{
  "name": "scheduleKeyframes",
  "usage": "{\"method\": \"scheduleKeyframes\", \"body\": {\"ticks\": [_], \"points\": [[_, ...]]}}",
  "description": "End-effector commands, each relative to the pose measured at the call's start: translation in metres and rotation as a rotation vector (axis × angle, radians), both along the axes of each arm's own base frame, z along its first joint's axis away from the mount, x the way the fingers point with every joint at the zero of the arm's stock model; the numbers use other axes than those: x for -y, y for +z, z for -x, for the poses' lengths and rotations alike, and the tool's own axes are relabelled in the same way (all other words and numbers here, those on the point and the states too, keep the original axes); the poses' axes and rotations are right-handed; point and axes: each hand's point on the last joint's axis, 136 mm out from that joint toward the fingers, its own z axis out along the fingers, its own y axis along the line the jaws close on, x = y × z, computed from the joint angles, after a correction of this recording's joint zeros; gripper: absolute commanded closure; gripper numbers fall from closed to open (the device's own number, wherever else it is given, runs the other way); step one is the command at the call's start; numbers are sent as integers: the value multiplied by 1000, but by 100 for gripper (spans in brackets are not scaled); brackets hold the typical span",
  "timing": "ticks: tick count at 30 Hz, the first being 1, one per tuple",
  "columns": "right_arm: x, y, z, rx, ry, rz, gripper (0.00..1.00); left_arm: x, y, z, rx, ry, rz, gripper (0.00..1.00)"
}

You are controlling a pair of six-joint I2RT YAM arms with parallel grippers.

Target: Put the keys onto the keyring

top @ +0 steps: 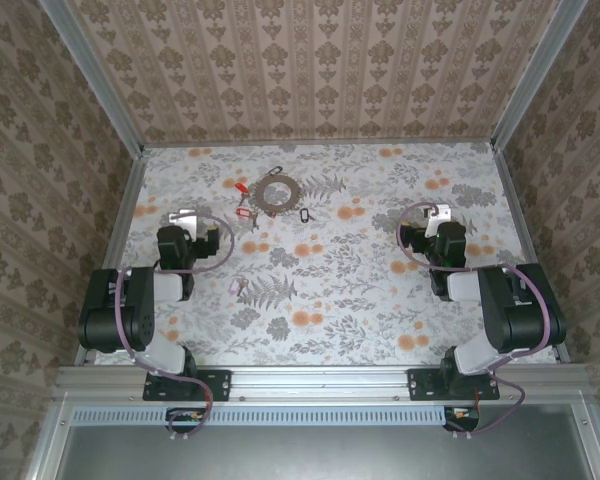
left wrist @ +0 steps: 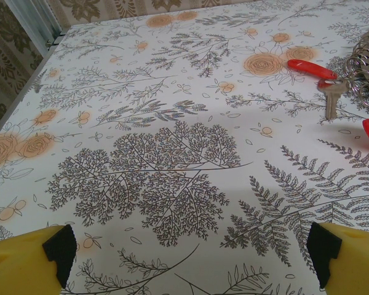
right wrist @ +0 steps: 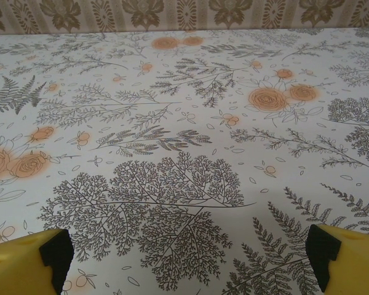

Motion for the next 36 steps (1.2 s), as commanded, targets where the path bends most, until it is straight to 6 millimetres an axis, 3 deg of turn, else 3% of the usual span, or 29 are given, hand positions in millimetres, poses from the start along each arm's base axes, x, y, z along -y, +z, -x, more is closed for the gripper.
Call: {"method": "scheduleKeyframes", "body": {"ticks": [1,7,11,14,17,20,22,25,30,36], "points": [[1,11,-5,30,-8,4,0,2,14,-6,45,-7,23,0],[6,11,-4,35,-31,-3,0,-1,19,-5,65,-1,31,0],[32,34,10,75,-194,-9,0,-1,56,7,47,31,18,0],[32,66,21,100,-198,-25,0,9,98,18,17,14,90,0],[41,102,42,132,-302,-157,0,14,133,26,-14,42,184,0],[50,111,70,83,-427,-332,1,-2,135,30,-67,243,389,0],[45,112,79,57,-420,-382,0,16,139,23,-93,111,416,0],[35,107,88,-54,-391,-404,0,41,138,7,-174,48,407,0],[15,95,91,-195,-305,-399,1,125,125,-29,-338,-150,211,0],[-9,79,94,-300,-217,-427,0,184,71,-75,-508,-231,166,0]]}}
